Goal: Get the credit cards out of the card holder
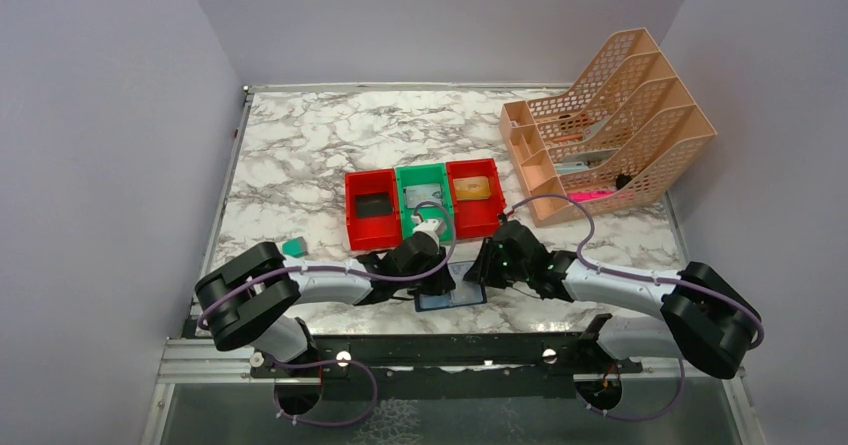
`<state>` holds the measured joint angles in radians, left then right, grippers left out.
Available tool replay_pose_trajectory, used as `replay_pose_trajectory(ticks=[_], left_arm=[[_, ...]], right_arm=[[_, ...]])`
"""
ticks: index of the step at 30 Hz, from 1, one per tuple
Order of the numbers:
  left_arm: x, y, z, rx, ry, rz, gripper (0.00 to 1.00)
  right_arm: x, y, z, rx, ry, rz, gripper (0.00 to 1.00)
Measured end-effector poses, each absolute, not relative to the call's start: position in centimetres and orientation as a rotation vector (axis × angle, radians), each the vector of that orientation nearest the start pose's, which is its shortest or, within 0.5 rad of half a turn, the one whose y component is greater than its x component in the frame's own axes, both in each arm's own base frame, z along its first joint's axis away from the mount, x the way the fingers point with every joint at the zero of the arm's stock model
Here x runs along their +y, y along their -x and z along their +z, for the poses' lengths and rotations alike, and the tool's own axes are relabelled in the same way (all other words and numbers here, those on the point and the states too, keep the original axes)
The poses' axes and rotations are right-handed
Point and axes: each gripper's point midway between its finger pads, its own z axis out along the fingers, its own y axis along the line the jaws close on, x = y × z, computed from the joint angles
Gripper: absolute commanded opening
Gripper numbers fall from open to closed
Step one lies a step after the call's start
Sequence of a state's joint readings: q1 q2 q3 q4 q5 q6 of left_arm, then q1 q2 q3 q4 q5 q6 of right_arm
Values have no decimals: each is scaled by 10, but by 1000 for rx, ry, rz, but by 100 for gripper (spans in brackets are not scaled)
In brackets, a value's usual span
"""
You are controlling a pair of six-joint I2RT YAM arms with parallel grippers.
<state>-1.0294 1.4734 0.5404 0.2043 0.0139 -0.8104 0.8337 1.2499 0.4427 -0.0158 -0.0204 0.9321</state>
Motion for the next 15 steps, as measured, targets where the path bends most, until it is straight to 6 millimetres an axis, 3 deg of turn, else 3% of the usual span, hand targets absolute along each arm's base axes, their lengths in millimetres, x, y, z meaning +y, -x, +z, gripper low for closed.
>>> replay_pose_trajectory(ticks=[7,15], left_arm=[[-323,-155,26,2467,-201,-951,1],[-315,-154,27,2457,-131,-959,0]], right_arm=[[247,-175,27,2574,-133,793,32],[250,-176,26,2575,-177,808,32]])
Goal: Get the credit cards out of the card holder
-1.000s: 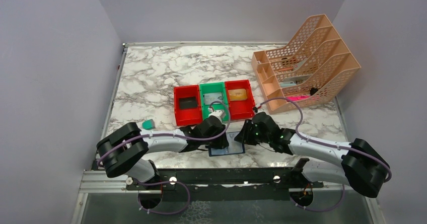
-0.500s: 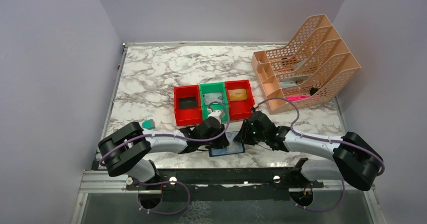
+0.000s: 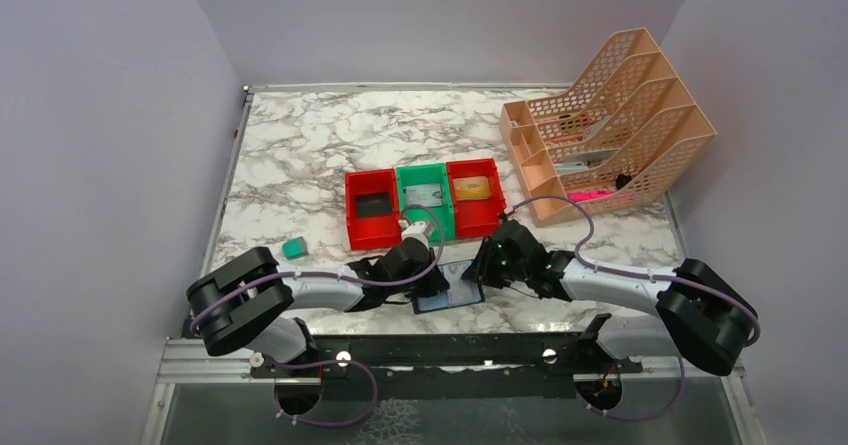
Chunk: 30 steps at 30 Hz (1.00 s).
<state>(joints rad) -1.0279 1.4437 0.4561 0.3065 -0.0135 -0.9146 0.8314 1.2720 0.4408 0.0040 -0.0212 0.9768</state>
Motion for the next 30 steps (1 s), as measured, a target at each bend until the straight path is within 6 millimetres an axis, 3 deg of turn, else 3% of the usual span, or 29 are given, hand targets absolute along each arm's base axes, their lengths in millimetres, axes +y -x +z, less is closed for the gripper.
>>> replay_pose_trajectory(ticks=[12,17,20,24,30], left_arm=[[-305,-153,35,2446,-113,-939,0],[-303,-151,34,2458,-113,-929,25],[-301,-150,32,2472,-109,-918,34],[-303,-150,33,2473,-87,-936,41],[-309,-151,32,2466,6,-992,42]], right_arm=[[256,-180,27,2580,-198,821,32],[258,-180,27,2579,-195,829,32],[259,-181,26,2577,-198,833,32],[262,-183,26,2572,-212,847,32],[265,-185,23,2572,-234,855,32]])
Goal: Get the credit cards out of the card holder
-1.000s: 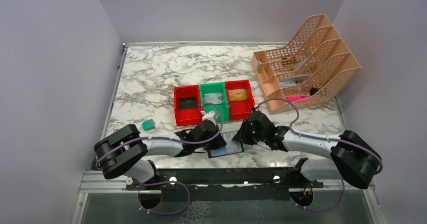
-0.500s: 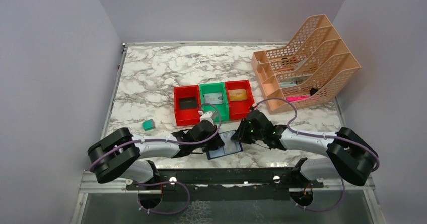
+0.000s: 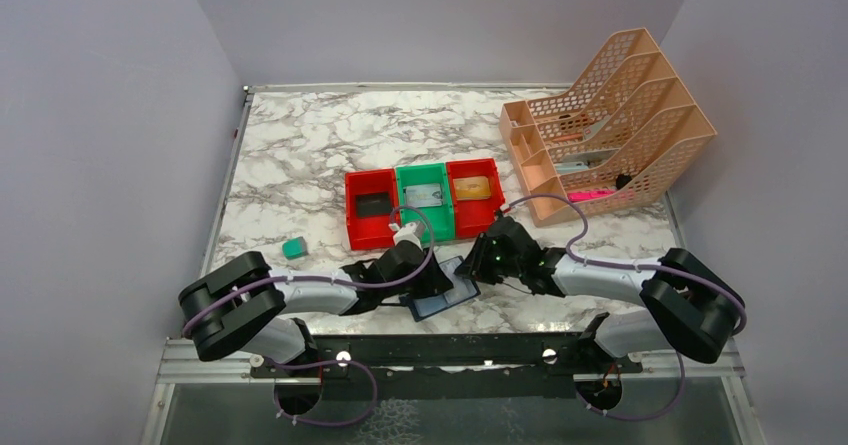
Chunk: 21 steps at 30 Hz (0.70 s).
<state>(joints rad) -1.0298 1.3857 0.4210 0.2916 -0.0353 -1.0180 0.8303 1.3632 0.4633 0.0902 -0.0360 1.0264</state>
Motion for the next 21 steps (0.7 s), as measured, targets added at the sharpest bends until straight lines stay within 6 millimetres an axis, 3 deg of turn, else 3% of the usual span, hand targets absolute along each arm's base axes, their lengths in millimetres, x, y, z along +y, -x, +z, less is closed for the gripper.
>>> replay_pose_trajectory(ticks=[10,21], left_arm=[[-306,-153,31,2440,132,-1039,29],[-302,-154,30,2470,-40,-920,0]], right_arm=[[267,-187,23,2564,-236,863,31],[269,-186,25,2559,-234,891,30]])
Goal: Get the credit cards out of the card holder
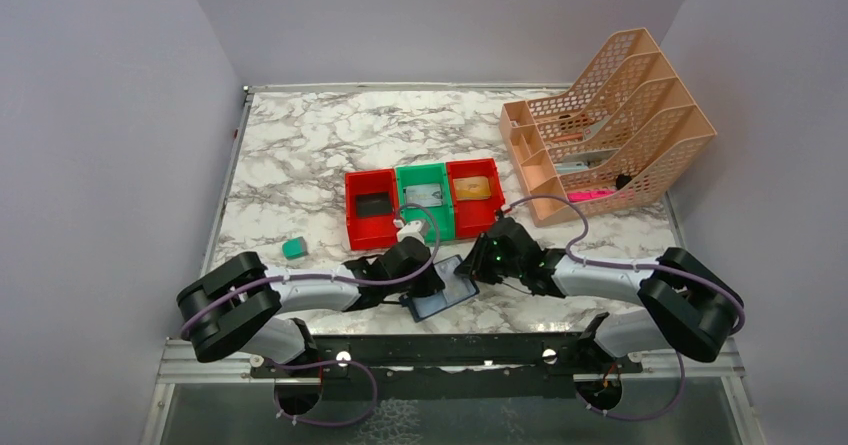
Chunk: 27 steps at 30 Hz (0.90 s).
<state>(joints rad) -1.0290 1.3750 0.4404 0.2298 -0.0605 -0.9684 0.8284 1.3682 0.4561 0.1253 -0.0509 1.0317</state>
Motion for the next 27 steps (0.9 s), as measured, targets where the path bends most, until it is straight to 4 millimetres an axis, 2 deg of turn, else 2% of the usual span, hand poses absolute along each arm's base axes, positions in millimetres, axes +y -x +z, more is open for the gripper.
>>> replay_pose_trajectory(ticks=[6,11,15,22,27], left_arm=[[-303,-158,38,2487,-158,-839,0],[-302,-158,48,2465,-188,-842,0],[-301,-157,55,2445,-204,-850,0],[-297,-156,53,2465,-234,-815,0],[-298,-158,53,2490,-271,-768,0]], right_arm=[[262,-180,23,2551,-328,927,31],[254,-166,22,2542,-412,993,31],[254,-165,23,2548,-419,993,31],[254,-165,26,2582,-335,936,31],[244,-158,31,2581,-207,892,31]])
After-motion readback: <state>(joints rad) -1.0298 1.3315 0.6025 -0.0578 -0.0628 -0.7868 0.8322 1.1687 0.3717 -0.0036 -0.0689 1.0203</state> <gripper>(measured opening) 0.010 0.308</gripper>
